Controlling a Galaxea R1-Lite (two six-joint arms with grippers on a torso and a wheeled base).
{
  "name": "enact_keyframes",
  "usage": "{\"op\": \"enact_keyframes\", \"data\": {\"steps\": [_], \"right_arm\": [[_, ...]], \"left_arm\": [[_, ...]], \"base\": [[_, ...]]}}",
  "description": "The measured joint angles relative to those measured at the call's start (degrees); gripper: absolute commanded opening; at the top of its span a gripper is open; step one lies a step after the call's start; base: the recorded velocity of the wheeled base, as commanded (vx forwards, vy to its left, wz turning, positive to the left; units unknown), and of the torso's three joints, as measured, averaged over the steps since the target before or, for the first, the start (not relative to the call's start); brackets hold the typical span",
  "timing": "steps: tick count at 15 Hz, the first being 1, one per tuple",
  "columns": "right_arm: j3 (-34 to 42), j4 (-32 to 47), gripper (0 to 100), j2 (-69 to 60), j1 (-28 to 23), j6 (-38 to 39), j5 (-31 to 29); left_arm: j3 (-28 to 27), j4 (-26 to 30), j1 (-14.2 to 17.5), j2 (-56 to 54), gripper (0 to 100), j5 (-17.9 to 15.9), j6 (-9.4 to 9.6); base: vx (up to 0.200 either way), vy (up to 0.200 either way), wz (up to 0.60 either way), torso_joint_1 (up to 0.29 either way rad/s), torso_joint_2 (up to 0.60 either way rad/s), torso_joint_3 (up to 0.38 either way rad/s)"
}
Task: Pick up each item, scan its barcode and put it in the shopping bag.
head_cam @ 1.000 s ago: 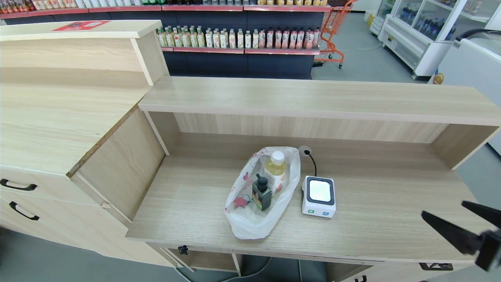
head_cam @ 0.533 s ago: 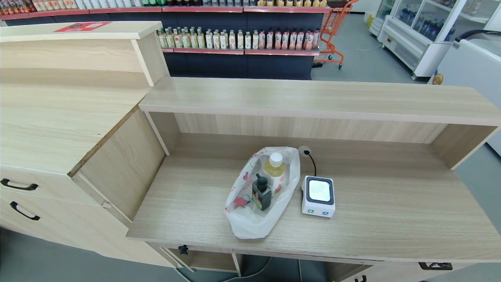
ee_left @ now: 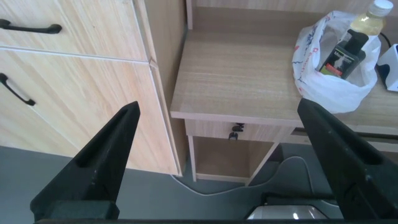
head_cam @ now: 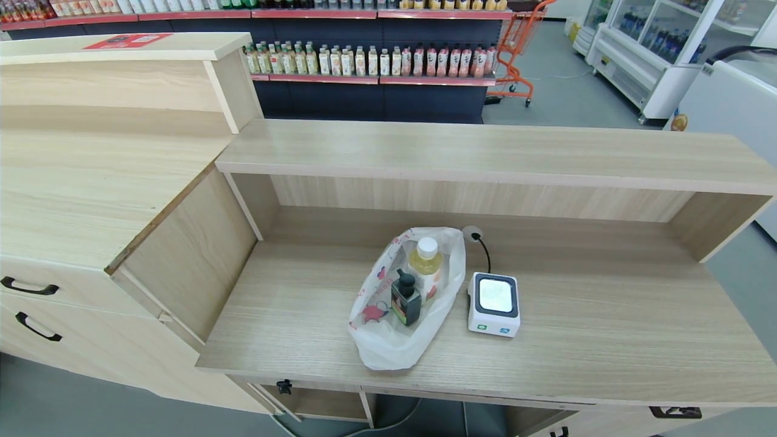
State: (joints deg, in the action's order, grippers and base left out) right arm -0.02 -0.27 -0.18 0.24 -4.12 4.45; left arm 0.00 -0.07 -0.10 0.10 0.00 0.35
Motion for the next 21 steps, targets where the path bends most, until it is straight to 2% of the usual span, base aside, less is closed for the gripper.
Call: {"op": "enact_keyframes", "data": {"steps": [8, 21], "right_arm": [[0.02, 0.00, 100, -0.11, 0.00, 0.10, 0.01], [0.02, 0.02, 100, -0.04, 0.00, 0.07, -0.07]], "left_arm": [[0.00, 0.00, 0.00, 0.00, 100, 0.00, -0.11], [0.00, -0.02, 0.00, 0.00, 100, 0.00, 0.24]], "base": [[0.000, 0.000, 0.00, 0.000, 0.00, 0.000], [0.000, -0.200, 0.00, 0.003, 0.00, 0.001]]}}
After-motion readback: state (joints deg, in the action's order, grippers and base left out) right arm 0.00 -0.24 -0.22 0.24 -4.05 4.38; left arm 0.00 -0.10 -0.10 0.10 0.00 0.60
